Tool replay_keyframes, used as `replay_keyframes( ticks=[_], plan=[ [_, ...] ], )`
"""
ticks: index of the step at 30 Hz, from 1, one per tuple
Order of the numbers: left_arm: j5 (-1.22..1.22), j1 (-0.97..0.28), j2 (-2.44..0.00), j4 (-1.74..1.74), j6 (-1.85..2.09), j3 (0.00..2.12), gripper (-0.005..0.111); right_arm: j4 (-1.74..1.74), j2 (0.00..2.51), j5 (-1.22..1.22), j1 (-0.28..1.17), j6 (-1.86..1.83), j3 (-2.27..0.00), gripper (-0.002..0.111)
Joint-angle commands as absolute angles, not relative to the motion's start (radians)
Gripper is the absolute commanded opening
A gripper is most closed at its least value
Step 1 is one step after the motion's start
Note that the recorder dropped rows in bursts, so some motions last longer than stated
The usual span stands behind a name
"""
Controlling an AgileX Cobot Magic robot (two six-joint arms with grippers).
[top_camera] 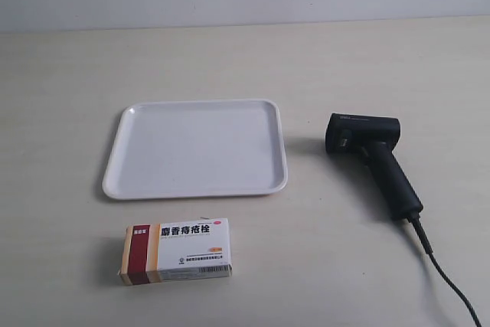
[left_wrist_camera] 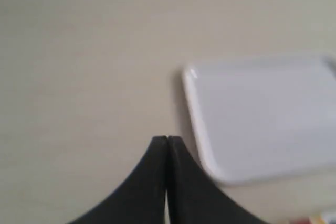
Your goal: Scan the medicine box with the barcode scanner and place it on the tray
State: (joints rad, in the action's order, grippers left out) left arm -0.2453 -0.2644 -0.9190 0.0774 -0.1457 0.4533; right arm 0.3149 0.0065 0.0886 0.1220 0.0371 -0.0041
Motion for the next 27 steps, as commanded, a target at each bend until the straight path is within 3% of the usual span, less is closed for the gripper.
replay_keyframes(
  ticks=[1,3,5,14,15,27],
  plan=[
    [-0.333,-0.564,-1.228,0.020,0.176,0.555,0.000,0.314,0.000,0.079,0.116,0.034,0.000,0.000],
    [-0.310,-0.655,-1.339,0.020,0.200,0.591,0.002,0.314,0.000,0.080,0.116,0.034,0.000,0.000],
    [-0.282,-0.728,-1.415,0.020,0.202,0.617,0.012,0.314,0.000,0.085,0.116,0.034,0.000,0.000],
    [-0.210,-0.803,-1.589,0.026,0.334,0.637,0.102,0.314,0.000,0.098,0.116,0.028,0.000,0.000],
    [-0.204,-0.803,-1.602,0.026,0.348,0.637,0.105,0.314,0.000,0.100,0.116,0.028,0.000,0.000],
    [-0.170,-0.819,-1.662,0.022,0.389,0.637,0.096,0.314,0.000,0.102,0.116,0.026,0.000,0.000]
  ],
)
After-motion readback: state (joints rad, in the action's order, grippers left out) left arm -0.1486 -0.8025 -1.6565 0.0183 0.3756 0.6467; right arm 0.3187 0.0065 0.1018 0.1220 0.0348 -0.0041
